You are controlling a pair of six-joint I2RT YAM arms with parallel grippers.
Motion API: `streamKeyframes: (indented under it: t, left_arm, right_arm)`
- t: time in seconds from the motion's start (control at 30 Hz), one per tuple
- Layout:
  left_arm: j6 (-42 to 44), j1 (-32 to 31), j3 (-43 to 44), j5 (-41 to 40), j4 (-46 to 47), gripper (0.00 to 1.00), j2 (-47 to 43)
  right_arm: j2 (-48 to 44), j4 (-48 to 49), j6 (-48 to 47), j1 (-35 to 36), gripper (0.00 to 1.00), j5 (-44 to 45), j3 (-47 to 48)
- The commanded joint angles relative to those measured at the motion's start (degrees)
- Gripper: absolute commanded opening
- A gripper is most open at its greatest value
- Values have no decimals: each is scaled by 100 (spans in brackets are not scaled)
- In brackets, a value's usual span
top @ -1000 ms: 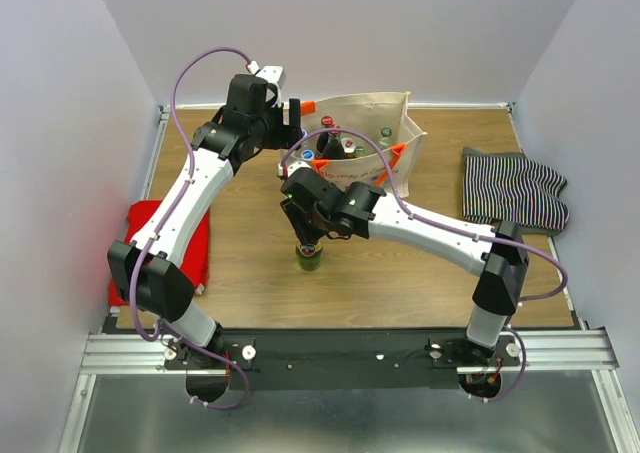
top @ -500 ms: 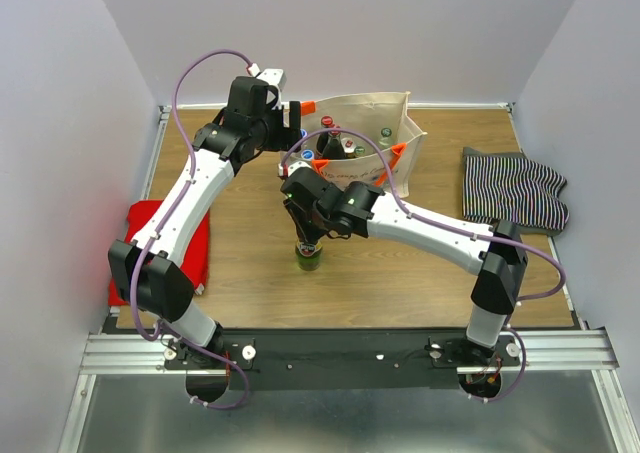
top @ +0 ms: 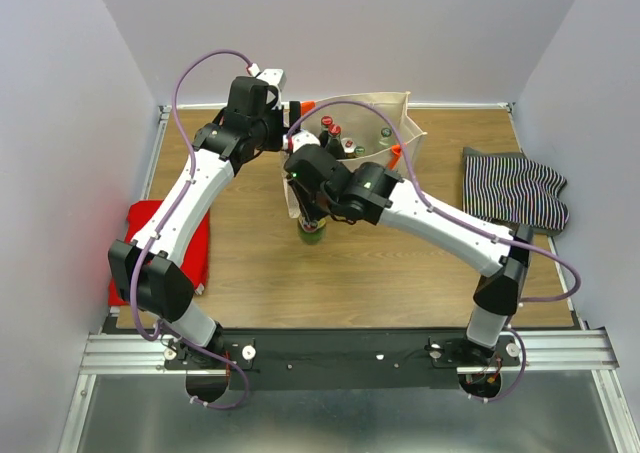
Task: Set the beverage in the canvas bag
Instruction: Pick up the drink from the center of the board, then place the drink in the canvas bag.
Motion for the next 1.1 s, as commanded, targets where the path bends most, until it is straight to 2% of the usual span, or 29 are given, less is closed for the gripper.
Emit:
streamKeyframes:
  t: [0.0, 0.2, 0.3, 0.4, 0.53, 0.6, 0.77, 0.8, 0.83, 0.93, 1.07]
  left_arm:
    - [41, 29, 26, -95, 39, 90, -215]
    - [50, 29, -97, -42, 83, 89, -189]
    - [41, 29, -176, -7, 101, 84, -162]
    - [24, 29, -272, 20, 118, 77, -162]
    - [-11, 29, -404, 55, 145, 63, -171]
    - [-29, 29, -457, 72, 145, 61, -188]
    - [-64, 29, -606, 282, 224, 36, -294]
    - [-82, 29, -633, 327, 311, 33, -355]
    - [-108, 29, -650, 371, 347, 26, -373]
    - [-143, 29, -686, 503, 400, 12, -391]
    - [-205, 20, -721, 635, 426, 4, -364]
  right_arm:
    - [-562, -9, -278, -50, 1, 921, 874]
    - [-693, -308, -410, -261, 1, 1062, 1752]
    - [-703, -430, -532, -296, 1, 1176, 2340]
    - [-729, -484, -682, -313, 1, 1421, 2737]
    - [-861, -335, -849, -322, 1, 1913, 2730]
    - [-966, -194, -937, -322, 1, 2265, 2659]
    - [-1186, 340, -1165, -392, 1, 3108, 2238]
    - [-1290, 456, -1279, -419, 1, 3197, 2141]
    - [-1344, 596, -1341, -436, 1, 3285, 2053]
    - [-1502, 1194, -1666, -489, 1, 3470, 1754]
    - [-1485, 1808, -2096, -498, 1, 3689, 1745]
